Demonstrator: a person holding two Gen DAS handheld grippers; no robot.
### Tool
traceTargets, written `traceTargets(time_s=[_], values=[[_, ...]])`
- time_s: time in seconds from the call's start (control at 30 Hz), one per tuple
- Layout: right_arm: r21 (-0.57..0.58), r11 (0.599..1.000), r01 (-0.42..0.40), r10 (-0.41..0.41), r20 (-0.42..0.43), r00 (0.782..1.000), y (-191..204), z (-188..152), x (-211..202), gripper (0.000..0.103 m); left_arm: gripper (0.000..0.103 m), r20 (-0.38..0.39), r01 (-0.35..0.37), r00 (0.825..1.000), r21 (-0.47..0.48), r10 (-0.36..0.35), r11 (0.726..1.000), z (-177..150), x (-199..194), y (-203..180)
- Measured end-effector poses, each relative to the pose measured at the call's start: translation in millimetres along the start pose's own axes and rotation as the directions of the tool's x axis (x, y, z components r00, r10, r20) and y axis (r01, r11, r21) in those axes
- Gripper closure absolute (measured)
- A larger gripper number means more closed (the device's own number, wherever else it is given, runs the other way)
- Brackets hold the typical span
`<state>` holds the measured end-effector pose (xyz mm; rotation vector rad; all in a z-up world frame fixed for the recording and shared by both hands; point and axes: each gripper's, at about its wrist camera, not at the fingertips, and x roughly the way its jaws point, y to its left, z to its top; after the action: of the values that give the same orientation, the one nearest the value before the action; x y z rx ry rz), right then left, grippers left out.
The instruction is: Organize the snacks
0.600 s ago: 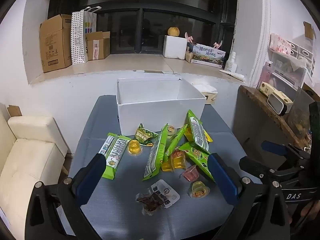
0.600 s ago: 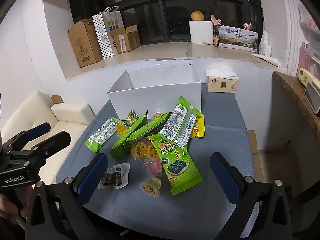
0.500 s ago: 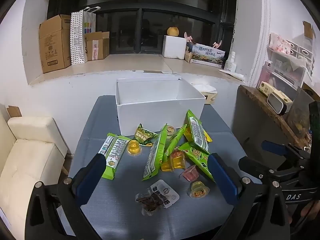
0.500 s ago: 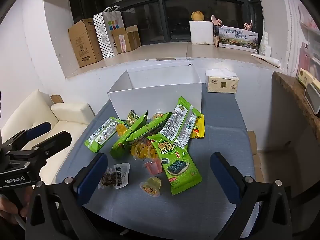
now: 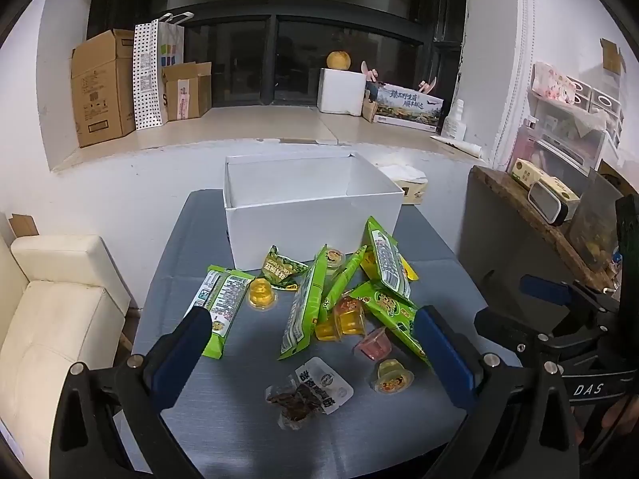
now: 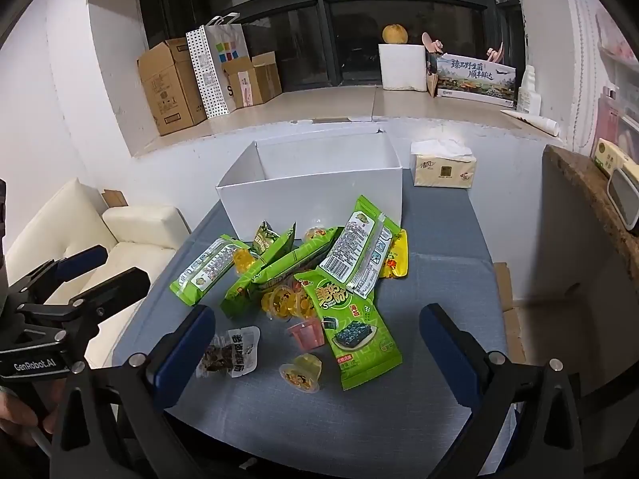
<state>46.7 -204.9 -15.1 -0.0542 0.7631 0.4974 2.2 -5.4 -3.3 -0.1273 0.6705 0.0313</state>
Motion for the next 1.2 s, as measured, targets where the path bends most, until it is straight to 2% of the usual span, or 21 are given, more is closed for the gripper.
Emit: traceTargets(time_s=[1.2], values=[[-0.006,1.000,-0.008,0.008,0.000,1.000,1.1,-0.2,-0.6,0.000,0.000,-0.006,0.010,1.000,-0.001,-0.010,1.000,-0.2,-0.6,0.6]])
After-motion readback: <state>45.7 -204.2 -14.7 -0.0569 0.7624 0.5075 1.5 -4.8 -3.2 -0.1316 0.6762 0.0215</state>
